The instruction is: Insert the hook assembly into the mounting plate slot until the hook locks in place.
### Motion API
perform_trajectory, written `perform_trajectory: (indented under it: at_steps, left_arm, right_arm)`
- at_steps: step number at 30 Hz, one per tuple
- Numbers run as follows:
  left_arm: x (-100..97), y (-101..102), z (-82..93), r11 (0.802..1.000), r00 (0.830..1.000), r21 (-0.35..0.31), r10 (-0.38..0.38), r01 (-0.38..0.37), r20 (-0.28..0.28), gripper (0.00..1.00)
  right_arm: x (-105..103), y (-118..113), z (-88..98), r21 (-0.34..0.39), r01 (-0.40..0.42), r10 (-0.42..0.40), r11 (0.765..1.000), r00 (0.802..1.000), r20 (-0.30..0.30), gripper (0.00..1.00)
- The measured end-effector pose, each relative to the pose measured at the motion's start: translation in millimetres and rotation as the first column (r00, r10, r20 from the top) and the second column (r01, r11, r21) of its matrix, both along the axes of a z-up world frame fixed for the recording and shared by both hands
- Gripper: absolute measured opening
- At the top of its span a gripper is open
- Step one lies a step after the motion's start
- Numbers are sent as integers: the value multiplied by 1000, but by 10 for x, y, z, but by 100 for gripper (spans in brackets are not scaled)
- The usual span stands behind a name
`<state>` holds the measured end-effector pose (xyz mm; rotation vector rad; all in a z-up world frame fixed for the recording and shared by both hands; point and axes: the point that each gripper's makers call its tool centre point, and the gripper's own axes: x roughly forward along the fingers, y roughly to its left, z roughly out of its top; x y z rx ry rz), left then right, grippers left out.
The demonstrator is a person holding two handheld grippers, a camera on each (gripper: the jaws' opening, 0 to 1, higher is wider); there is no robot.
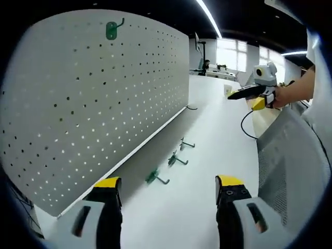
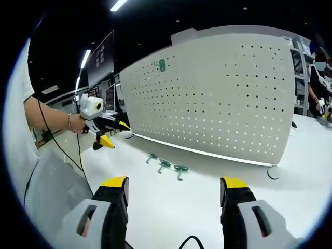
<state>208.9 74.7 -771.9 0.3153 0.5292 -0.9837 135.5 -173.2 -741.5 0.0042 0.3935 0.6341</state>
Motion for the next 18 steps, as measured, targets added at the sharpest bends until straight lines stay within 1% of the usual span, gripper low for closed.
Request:
perform_trajectory:
  at_steps: [4,9,18]
  left_arm:
    - [13,-8,-81,999,1000,30,-25,25,-19,77]
    - [40,10,-114,998,999,46,-35,36,-32,77]
    - [100,-33,-206,992,995,91,-80,85,-51,77]
  right_arm:
    - [10,-9,-6,-8,-4,4,1000,1000,3,71]
    - [10,-11,-10,-9,-4,4,1000,1000,-1,71]
    - [-4,13,-2,-23,-18,18,1000,1000,-3,71]
